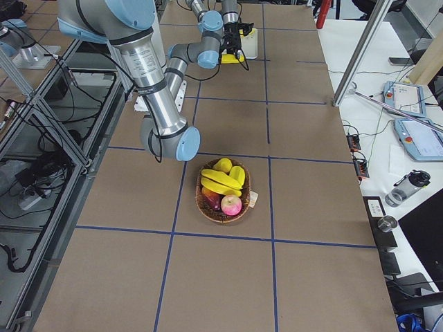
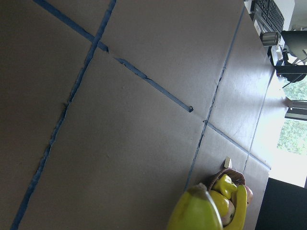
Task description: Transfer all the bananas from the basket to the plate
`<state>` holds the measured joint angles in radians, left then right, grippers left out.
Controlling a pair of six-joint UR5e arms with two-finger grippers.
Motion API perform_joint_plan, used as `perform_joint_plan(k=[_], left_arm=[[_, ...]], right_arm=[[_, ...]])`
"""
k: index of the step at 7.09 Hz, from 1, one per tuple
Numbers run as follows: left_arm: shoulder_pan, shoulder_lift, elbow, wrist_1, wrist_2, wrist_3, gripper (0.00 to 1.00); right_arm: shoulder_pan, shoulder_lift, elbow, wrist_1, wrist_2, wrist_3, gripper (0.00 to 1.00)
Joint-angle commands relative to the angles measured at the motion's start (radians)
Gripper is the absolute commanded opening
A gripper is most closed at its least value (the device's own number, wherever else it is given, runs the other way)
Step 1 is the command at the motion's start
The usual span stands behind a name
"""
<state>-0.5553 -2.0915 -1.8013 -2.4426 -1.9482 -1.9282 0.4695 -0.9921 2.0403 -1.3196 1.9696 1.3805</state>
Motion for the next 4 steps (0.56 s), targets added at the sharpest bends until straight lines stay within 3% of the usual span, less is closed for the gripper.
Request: perform_joint_plan(k=[1,2,3,4], left_arm=[[0.005,0.001,-0.003,-0.004,0.0,0.0,0.66],[0.005,0.002,-0.004,-0.007,-0.001,0.005,0.27],[0.005,0.004,-0.006,-0.01,-0.002,0.012,0.03],[0.005,0.005,-0.006,-0.021,-0.002,0.014,0.0]], right_arm=[[0.0,0.001,0.0,0.0,0.0,0.0,0.0],[0.0,0.0,0.0,-0.001,0.0,0.0,0.0],[0.0,0.0,0.0,-0.001,0.0,0.0,0.0],[0.001,0.0,0.0,-0.001,0.002,0.003,0.25]])
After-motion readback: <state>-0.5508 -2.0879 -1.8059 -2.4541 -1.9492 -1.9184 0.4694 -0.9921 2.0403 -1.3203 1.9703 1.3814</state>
